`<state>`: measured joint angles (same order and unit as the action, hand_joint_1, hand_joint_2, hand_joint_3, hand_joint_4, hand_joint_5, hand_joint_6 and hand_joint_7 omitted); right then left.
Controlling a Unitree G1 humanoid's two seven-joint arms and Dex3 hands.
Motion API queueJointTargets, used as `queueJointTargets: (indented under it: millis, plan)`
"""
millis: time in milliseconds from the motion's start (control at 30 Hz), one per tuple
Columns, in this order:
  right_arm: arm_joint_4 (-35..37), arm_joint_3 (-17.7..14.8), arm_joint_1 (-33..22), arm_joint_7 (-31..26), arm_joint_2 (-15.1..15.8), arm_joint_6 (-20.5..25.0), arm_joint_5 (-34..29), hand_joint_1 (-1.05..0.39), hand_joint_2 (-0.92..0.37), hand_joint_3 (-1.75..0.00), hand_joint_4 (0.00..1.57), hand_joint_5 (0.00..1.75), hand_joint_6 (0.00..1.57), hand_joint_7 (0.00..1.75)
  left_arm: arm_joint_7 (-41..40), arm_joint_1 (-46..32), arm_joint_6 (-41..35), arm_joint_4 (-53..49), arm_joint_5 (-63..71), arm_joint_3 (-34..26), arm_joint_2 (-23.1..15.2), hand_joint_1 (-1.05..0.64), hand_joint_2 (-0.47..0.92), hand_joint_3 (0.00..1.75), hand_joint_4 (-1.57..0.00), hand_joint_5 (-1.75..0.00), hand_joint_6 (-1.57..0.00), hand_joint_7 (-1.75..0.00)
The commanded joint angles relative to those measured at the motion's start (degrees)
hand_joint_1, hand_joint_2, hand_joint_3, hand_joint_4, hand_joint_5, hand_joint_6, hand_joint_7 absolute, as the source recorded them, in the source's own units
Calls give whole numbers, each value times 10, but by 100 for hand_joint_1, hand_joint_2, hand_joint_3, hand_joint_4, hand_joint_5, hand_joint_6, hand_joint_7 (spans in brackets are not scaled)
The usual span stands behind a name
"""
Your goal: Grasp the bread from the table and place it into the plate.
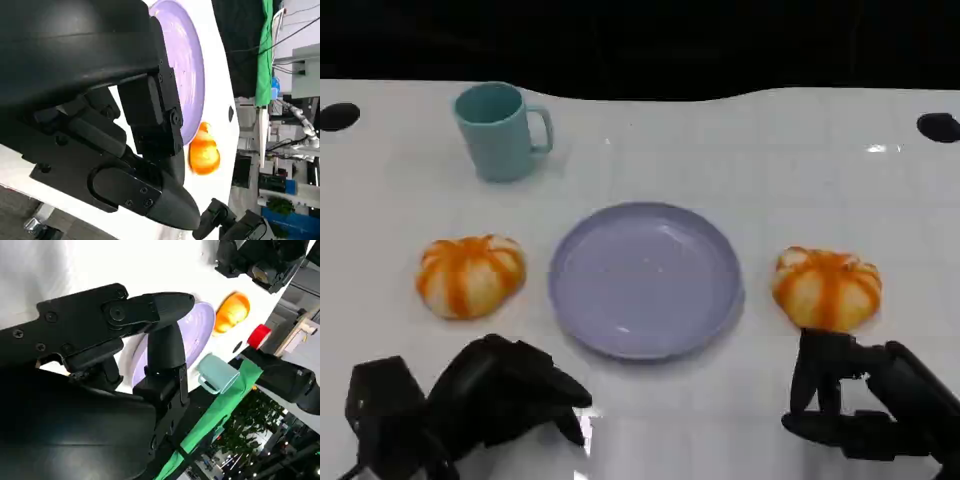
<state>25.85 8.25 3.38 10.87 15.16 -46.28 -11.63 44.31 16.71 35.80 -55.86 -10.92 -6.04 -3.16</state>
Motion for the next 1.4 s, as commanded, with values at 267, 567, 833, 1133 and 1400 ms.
queueJointTargets:
  millis: [267, 567, 833, 1133, 1400]
  plan:
    - [5, -2, 6, 2, 5, -1, 7, -42, -92, -19, 83, 175, 62, 175, -1, 3, 2, -4, -5, -4, -10, -105, 85, 0, -123, -92, -157, -2]
    - [5, -3, 5, 6, 6, -4, 13, -42, -92, -18, 83, 175, 62, 175, 0, 0, -5, 2, -6, -3, -10, -105, 84, 0, -123, -92, -157, -2]
    - [1, -7, 4, 6, 4, -11, 26, -44, -92, -22, 79, 175, 64, 169, 7, 0, -12, 5, -13, -5, -7, -104, 83, 0, -123, -91, -157, -2]
    - [-27, -26, 5, -7, -5, 0, 44, -47, -92, -24, 55, 159, 55, 104, 0, 1, -4, 1, -6, -3, -9, -105, 85, 0, -123, -90, -157, -3]
    - [-71, -43, 2, -9, -1, 40, 51, -46, -92, -16, 37, 99, 46, 48, 2, 2, -6, 0, -8, -3, -7, -105, 84, 0, -125, -90, -157, -2]
